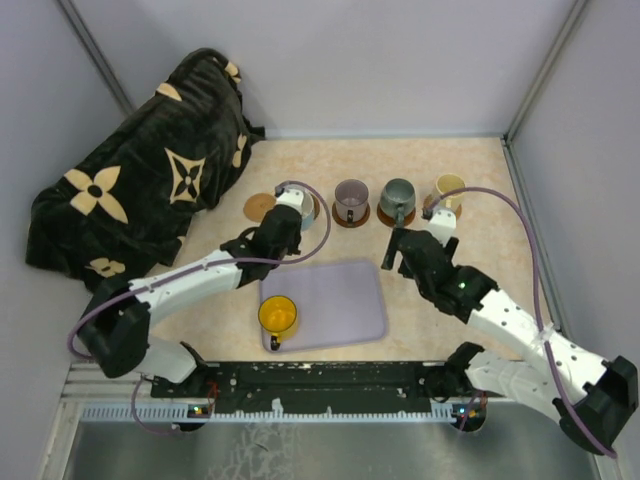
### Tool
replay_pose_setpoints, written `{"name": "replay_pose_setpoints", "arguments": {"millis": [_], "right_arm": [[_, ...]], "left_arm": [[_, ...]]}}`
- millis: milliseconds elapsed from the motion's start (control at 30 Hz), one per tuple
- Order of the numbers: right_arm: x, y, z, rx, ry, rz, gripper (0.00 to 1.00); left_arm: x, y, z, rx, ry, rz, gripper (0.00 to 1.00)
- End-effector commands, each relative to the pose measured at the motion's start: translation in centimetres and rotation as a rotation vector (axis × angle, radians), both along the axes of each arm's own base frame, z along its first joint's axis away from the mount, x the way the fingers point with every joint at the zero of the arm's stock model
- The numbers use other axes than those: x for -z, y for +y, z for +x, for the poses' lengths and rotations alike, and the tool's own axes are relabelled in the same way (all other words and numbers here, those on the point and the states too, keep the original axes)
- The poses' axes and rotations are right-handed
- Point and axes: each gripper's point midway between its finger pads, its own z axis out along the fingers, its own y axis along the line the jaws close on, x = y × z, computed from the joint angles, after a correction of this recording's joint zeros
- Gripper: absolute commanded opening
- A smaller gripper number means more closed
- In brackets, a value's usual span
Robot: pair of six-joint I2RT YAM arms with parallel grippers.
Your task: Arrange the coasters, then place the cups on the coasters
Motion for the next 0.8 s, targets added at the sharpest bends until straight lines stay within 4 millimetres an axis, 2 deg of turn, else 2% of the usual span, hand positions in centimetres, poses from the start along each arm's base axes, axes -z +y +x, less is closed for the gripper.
{"name": "replay_pose_setpoints", "arguments": {"millis": [0,200,367,600,767], "right_arm": [[0.8,-1.5,-1.2,0.045,-0.001,0.012,0.89],[3.6,-2.2,-3.8,0.016,0.075,0.038,0.82],[4.8,-3.1,-5.2,0.033,0.120,0.033,0.81],[4.9,-3.1,-5.1,0.036,0.127,0.026,0.80],[4.6,-2.8,-4.5,0.030,0.126,0.004,0.80]], "left_arm": [[-4.0,-1.1,5.2,-0.110,-0.172,0.001,0.00],[-2.7,-1.5,9.4,-0.143,-0.164,0.017,0.00],[-0.7,-0.4,12.0,-0.172,-0.118,0.016,0.00],[0.1,0.1,13.7,-0.163,-0.082,-0.041,0.00],[0.5,-0.6,14.2,-0.140,-0.070,-0.051,0.00]]}}
